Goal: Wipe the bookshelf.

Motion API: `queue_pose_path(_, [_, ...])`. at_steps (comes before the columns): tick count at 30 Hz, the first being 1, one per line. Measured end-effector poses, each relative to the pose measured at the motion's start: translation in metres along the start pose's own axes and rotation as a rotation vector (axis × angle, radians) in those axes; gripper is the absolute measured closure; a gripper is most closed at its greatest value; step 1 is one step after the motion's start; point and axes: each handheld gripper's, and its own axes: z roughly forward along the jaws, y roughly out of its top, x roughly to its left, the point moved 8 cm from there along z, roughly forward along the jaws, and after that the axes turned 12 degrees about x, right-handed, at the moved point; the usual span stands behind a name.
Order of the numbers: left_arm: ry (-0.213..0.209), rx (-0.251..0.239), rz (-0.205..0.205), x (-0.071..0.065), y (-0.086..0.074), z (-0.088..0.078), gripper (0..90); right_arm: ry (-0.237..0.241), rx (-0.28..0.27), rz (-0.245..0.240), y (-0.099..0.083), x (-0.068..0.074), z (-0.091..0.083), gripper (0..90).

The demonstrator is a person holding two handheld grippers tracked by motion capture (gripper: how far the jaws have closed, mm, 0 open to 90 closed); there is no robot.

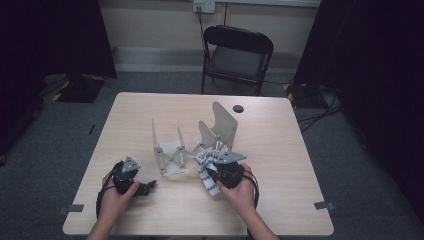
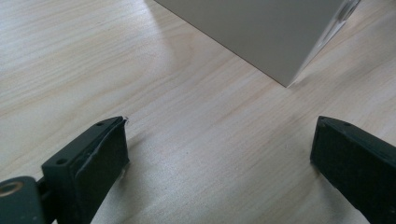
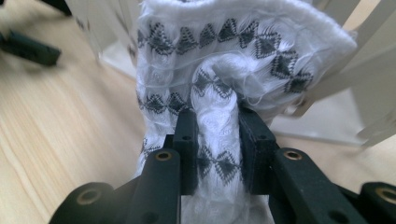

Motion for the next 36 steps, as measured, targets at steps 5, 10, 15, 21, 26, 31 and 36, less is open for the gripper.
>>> queue_pose_path(5, [0.000,0.000,0.001,0.000,0.000,0.000,3.8,0.015,0.051,0.004,-0.017,0.002,0.013,70.0])
queue_pose_path(10, [0.001,0.001,0.001,0.000,0.000,0.000,3.8,0.026,0.074,0.006,-0.027,0.002,0.016,69.0])
queue_pose_path(15, [0.000,0.000,0.001,0.000,0.000,0.000,3.7,0.061,0.077,0.012,-0.041,0.002,0.011,68.7])
queue_pose_path(21, [0.001,0.001,0.001,0.000,0.000,0.000,3.7,0.048,0.072,0.004,-0.042,-0.001,-0.004,70.3])
queue_pose_path(26, [0.001,0.001,0.001,0.000,0.000,0.000,3.7,0.034,-0.007,0.007,-0.026,-0.004,-0.028,71.5])
queue_pose_path(31, [0.001,0.001,0.001,0.000,0.000,0.000,3.7,-0.002,-0.141,-0.006,0.016,-0.006,-0.063,72.2])
queue_pose_path(36, [0.000,0.000,0.001,0.000,0.000,0.000,3.7,-0.008,-0.154,-0.044,0.045,0.004,-0.061,72.0])
